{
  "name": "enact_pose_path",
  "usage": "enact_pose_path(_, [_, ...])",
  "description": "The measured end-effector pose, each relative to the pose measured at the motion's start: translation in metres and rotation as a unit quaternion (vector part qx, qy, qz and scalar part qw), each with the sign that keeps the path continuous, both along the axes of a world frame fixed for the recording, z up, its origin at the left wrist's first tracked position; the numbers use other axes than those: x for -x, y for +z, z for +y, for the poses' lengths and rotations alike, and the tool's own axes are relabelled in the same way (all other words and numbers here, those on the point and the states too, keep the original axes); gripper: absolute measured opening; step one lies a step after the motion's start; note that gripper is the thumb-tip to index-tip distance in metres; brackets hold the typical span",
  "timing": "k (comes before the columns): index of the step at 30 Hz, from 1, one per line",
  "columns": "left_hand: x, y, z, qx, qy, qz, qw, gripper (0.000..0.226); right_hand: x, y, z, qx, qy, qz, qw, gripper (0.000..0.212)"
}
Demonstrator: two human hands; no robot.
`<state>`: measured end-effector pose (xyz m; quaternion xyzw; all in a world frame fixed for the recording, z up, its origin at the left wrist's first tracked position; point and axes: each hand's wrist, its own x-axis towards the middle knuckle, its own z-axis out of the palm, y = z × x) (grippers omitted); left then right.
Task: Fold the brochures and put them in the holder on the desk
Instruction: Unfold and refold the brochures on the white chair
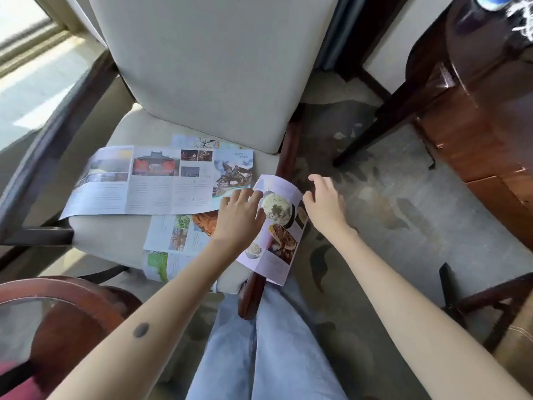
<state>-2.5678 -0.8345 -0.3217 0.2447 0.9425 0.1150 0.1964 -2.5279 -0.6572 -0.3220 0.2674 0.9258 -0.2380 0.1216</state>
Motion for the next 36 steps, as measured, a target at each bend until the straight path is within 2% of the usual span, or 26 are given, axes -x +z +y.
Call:
enact_pose_path(4, [0.001, -0.029, 0.01, 0.01, -0.022, -0.019, 1.0, 0.039, 0.006, -0.043, 0.015, 0.096, -0.048, -0.09, 0.99, 0.043])
enact_pose_path(7, [0.003, -0.046, 0.021, 0.011, -0.025, -0.027, 0.999, 0.042, 0.014, -0.067, 0.025, 0.131, -0.055, -0.114, 0.983, 0.046])
enact_pose_path(14, [0.001, -0.063, 0.041, 0.015, -0.007, -0.062, 0.998, 0.042, 0.014, -0.087, 0.043, 0.2, -0.043, -0.101, 0.974, 0.032])
enact_pose_path(17, [-0.004, -0.062, 0.047, 0.007, 0.004, -0.066, 0.998, 0.044, 0.01, -0.081, 0.051, 0.206, -0.035, -0.083, 0.974, 0.025])
enact_pose_path(21, [-0.016, -0.053, 0.053, -0.021, 0.007, -0.051, 0.998, 0.042, 0.014, -0.058, 0.055, 0.276, -0.034, -0.054, 0.959, 0.018])
enact_pose_path(25, [-0.037, -0.041, 0.059, -0.049, 0.036, -0.06, 0.996, 0.047, 0.028, -0.036, 0.052, 0.269, -0.02, -0.065, 0.961, 0.025])
enact_pose_path(32, [-0.074, -0.033, 0.067, -0.054, 0.071, -0.083, 0.992, 0.09, 0.059, -0.019, 0.03, 0.213, -0.017, -0.073, 0.974, 0.021])
enact_pose_path(36, [-0.071, -0.036, 0.065, -0.044, 0.083, -0.066, 0.993, 0.096, 0.062, -0.021, 0.019, 0.204, -0.045, -0.067, 0.976, 0.016])
